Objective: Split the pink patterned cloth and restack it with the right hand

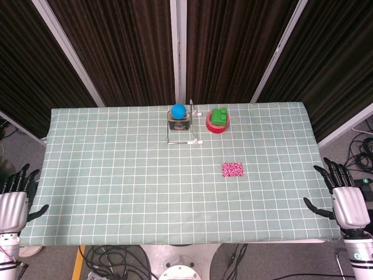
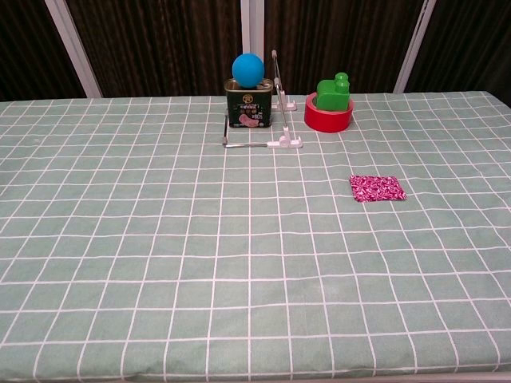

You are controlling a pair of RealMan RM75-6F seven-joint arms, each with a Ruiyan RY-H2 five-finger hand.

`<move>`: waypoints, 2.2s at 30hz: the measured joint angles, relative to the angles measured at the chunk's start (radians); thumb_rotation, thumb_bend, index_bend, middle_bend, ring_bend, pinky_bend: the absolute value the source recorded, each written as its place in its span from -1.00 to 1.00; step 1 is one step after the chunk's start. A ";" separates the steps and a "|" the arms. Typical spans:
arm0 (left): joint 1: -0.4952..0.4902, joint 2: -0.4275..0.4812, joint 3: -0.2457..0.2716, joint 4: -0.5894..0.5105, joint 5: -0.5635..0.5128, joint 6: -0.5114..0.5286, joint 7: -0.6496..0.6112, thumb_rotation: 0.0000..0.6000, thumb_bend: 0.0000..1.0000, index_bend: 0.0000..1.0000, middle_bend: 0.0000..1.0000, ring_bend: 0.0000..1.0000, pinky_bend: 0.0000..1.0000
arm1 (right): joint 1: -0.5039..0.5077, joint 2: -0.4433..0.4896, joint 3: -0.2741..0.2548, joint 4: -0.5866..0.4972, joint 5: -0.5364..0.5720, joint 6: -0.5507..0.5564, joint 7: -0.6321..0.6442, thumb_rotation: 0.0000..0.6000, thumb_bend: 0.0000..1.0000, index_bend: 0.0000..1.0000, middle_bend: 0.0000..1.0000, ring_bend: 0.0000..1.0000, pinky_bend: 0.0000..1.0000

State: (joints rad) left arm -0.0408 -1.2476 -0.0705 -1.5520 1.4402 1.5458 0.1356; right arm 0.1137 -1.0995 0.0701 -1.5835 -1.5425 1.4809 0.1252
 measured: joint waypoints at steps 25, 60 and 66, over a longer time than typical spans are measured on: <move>0.014 0.006 0.013 0.013 0.008 0.001 -0.024 1.00 -0.88 -0.63 -0.74 -0.73 -0.70 | 0.048 -0.049 0.006 -0.025 0.016 -0.078 -0.139 0.21 -0.15 -0.59 -1.00 -1.00 -1.00; 0.004 0.030 0.014 -0.014 -0.022 -0.044 -0.018 1.00 -0.88 -0.63 -0.74 -0.73 -0.70 | 0.474 -0.593 0.119 0.427 0.564 -0.664 -0.481 -0.75 0.09 -0.43 -1.00 -1.00 -1.00; 0.007 0.026 0.016 -0.010 -0.024 -0.044 -0.019 1.00 -0.88 -0.63 -0.74 -0.73 -0.70 | 0.501 -0.626 0.115 0.464 0.561 -0.680 -0.480 -0.73 0.08 -0.43 -1.00 -1.00 -1.00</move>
State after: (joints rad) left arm -0.0337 -1.2215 -0.0541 -1.5624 1.4167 1.5019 0.1168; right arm 0.6152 -1.7259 0.1849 -1.1196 -0.9812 0.8013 -0.3549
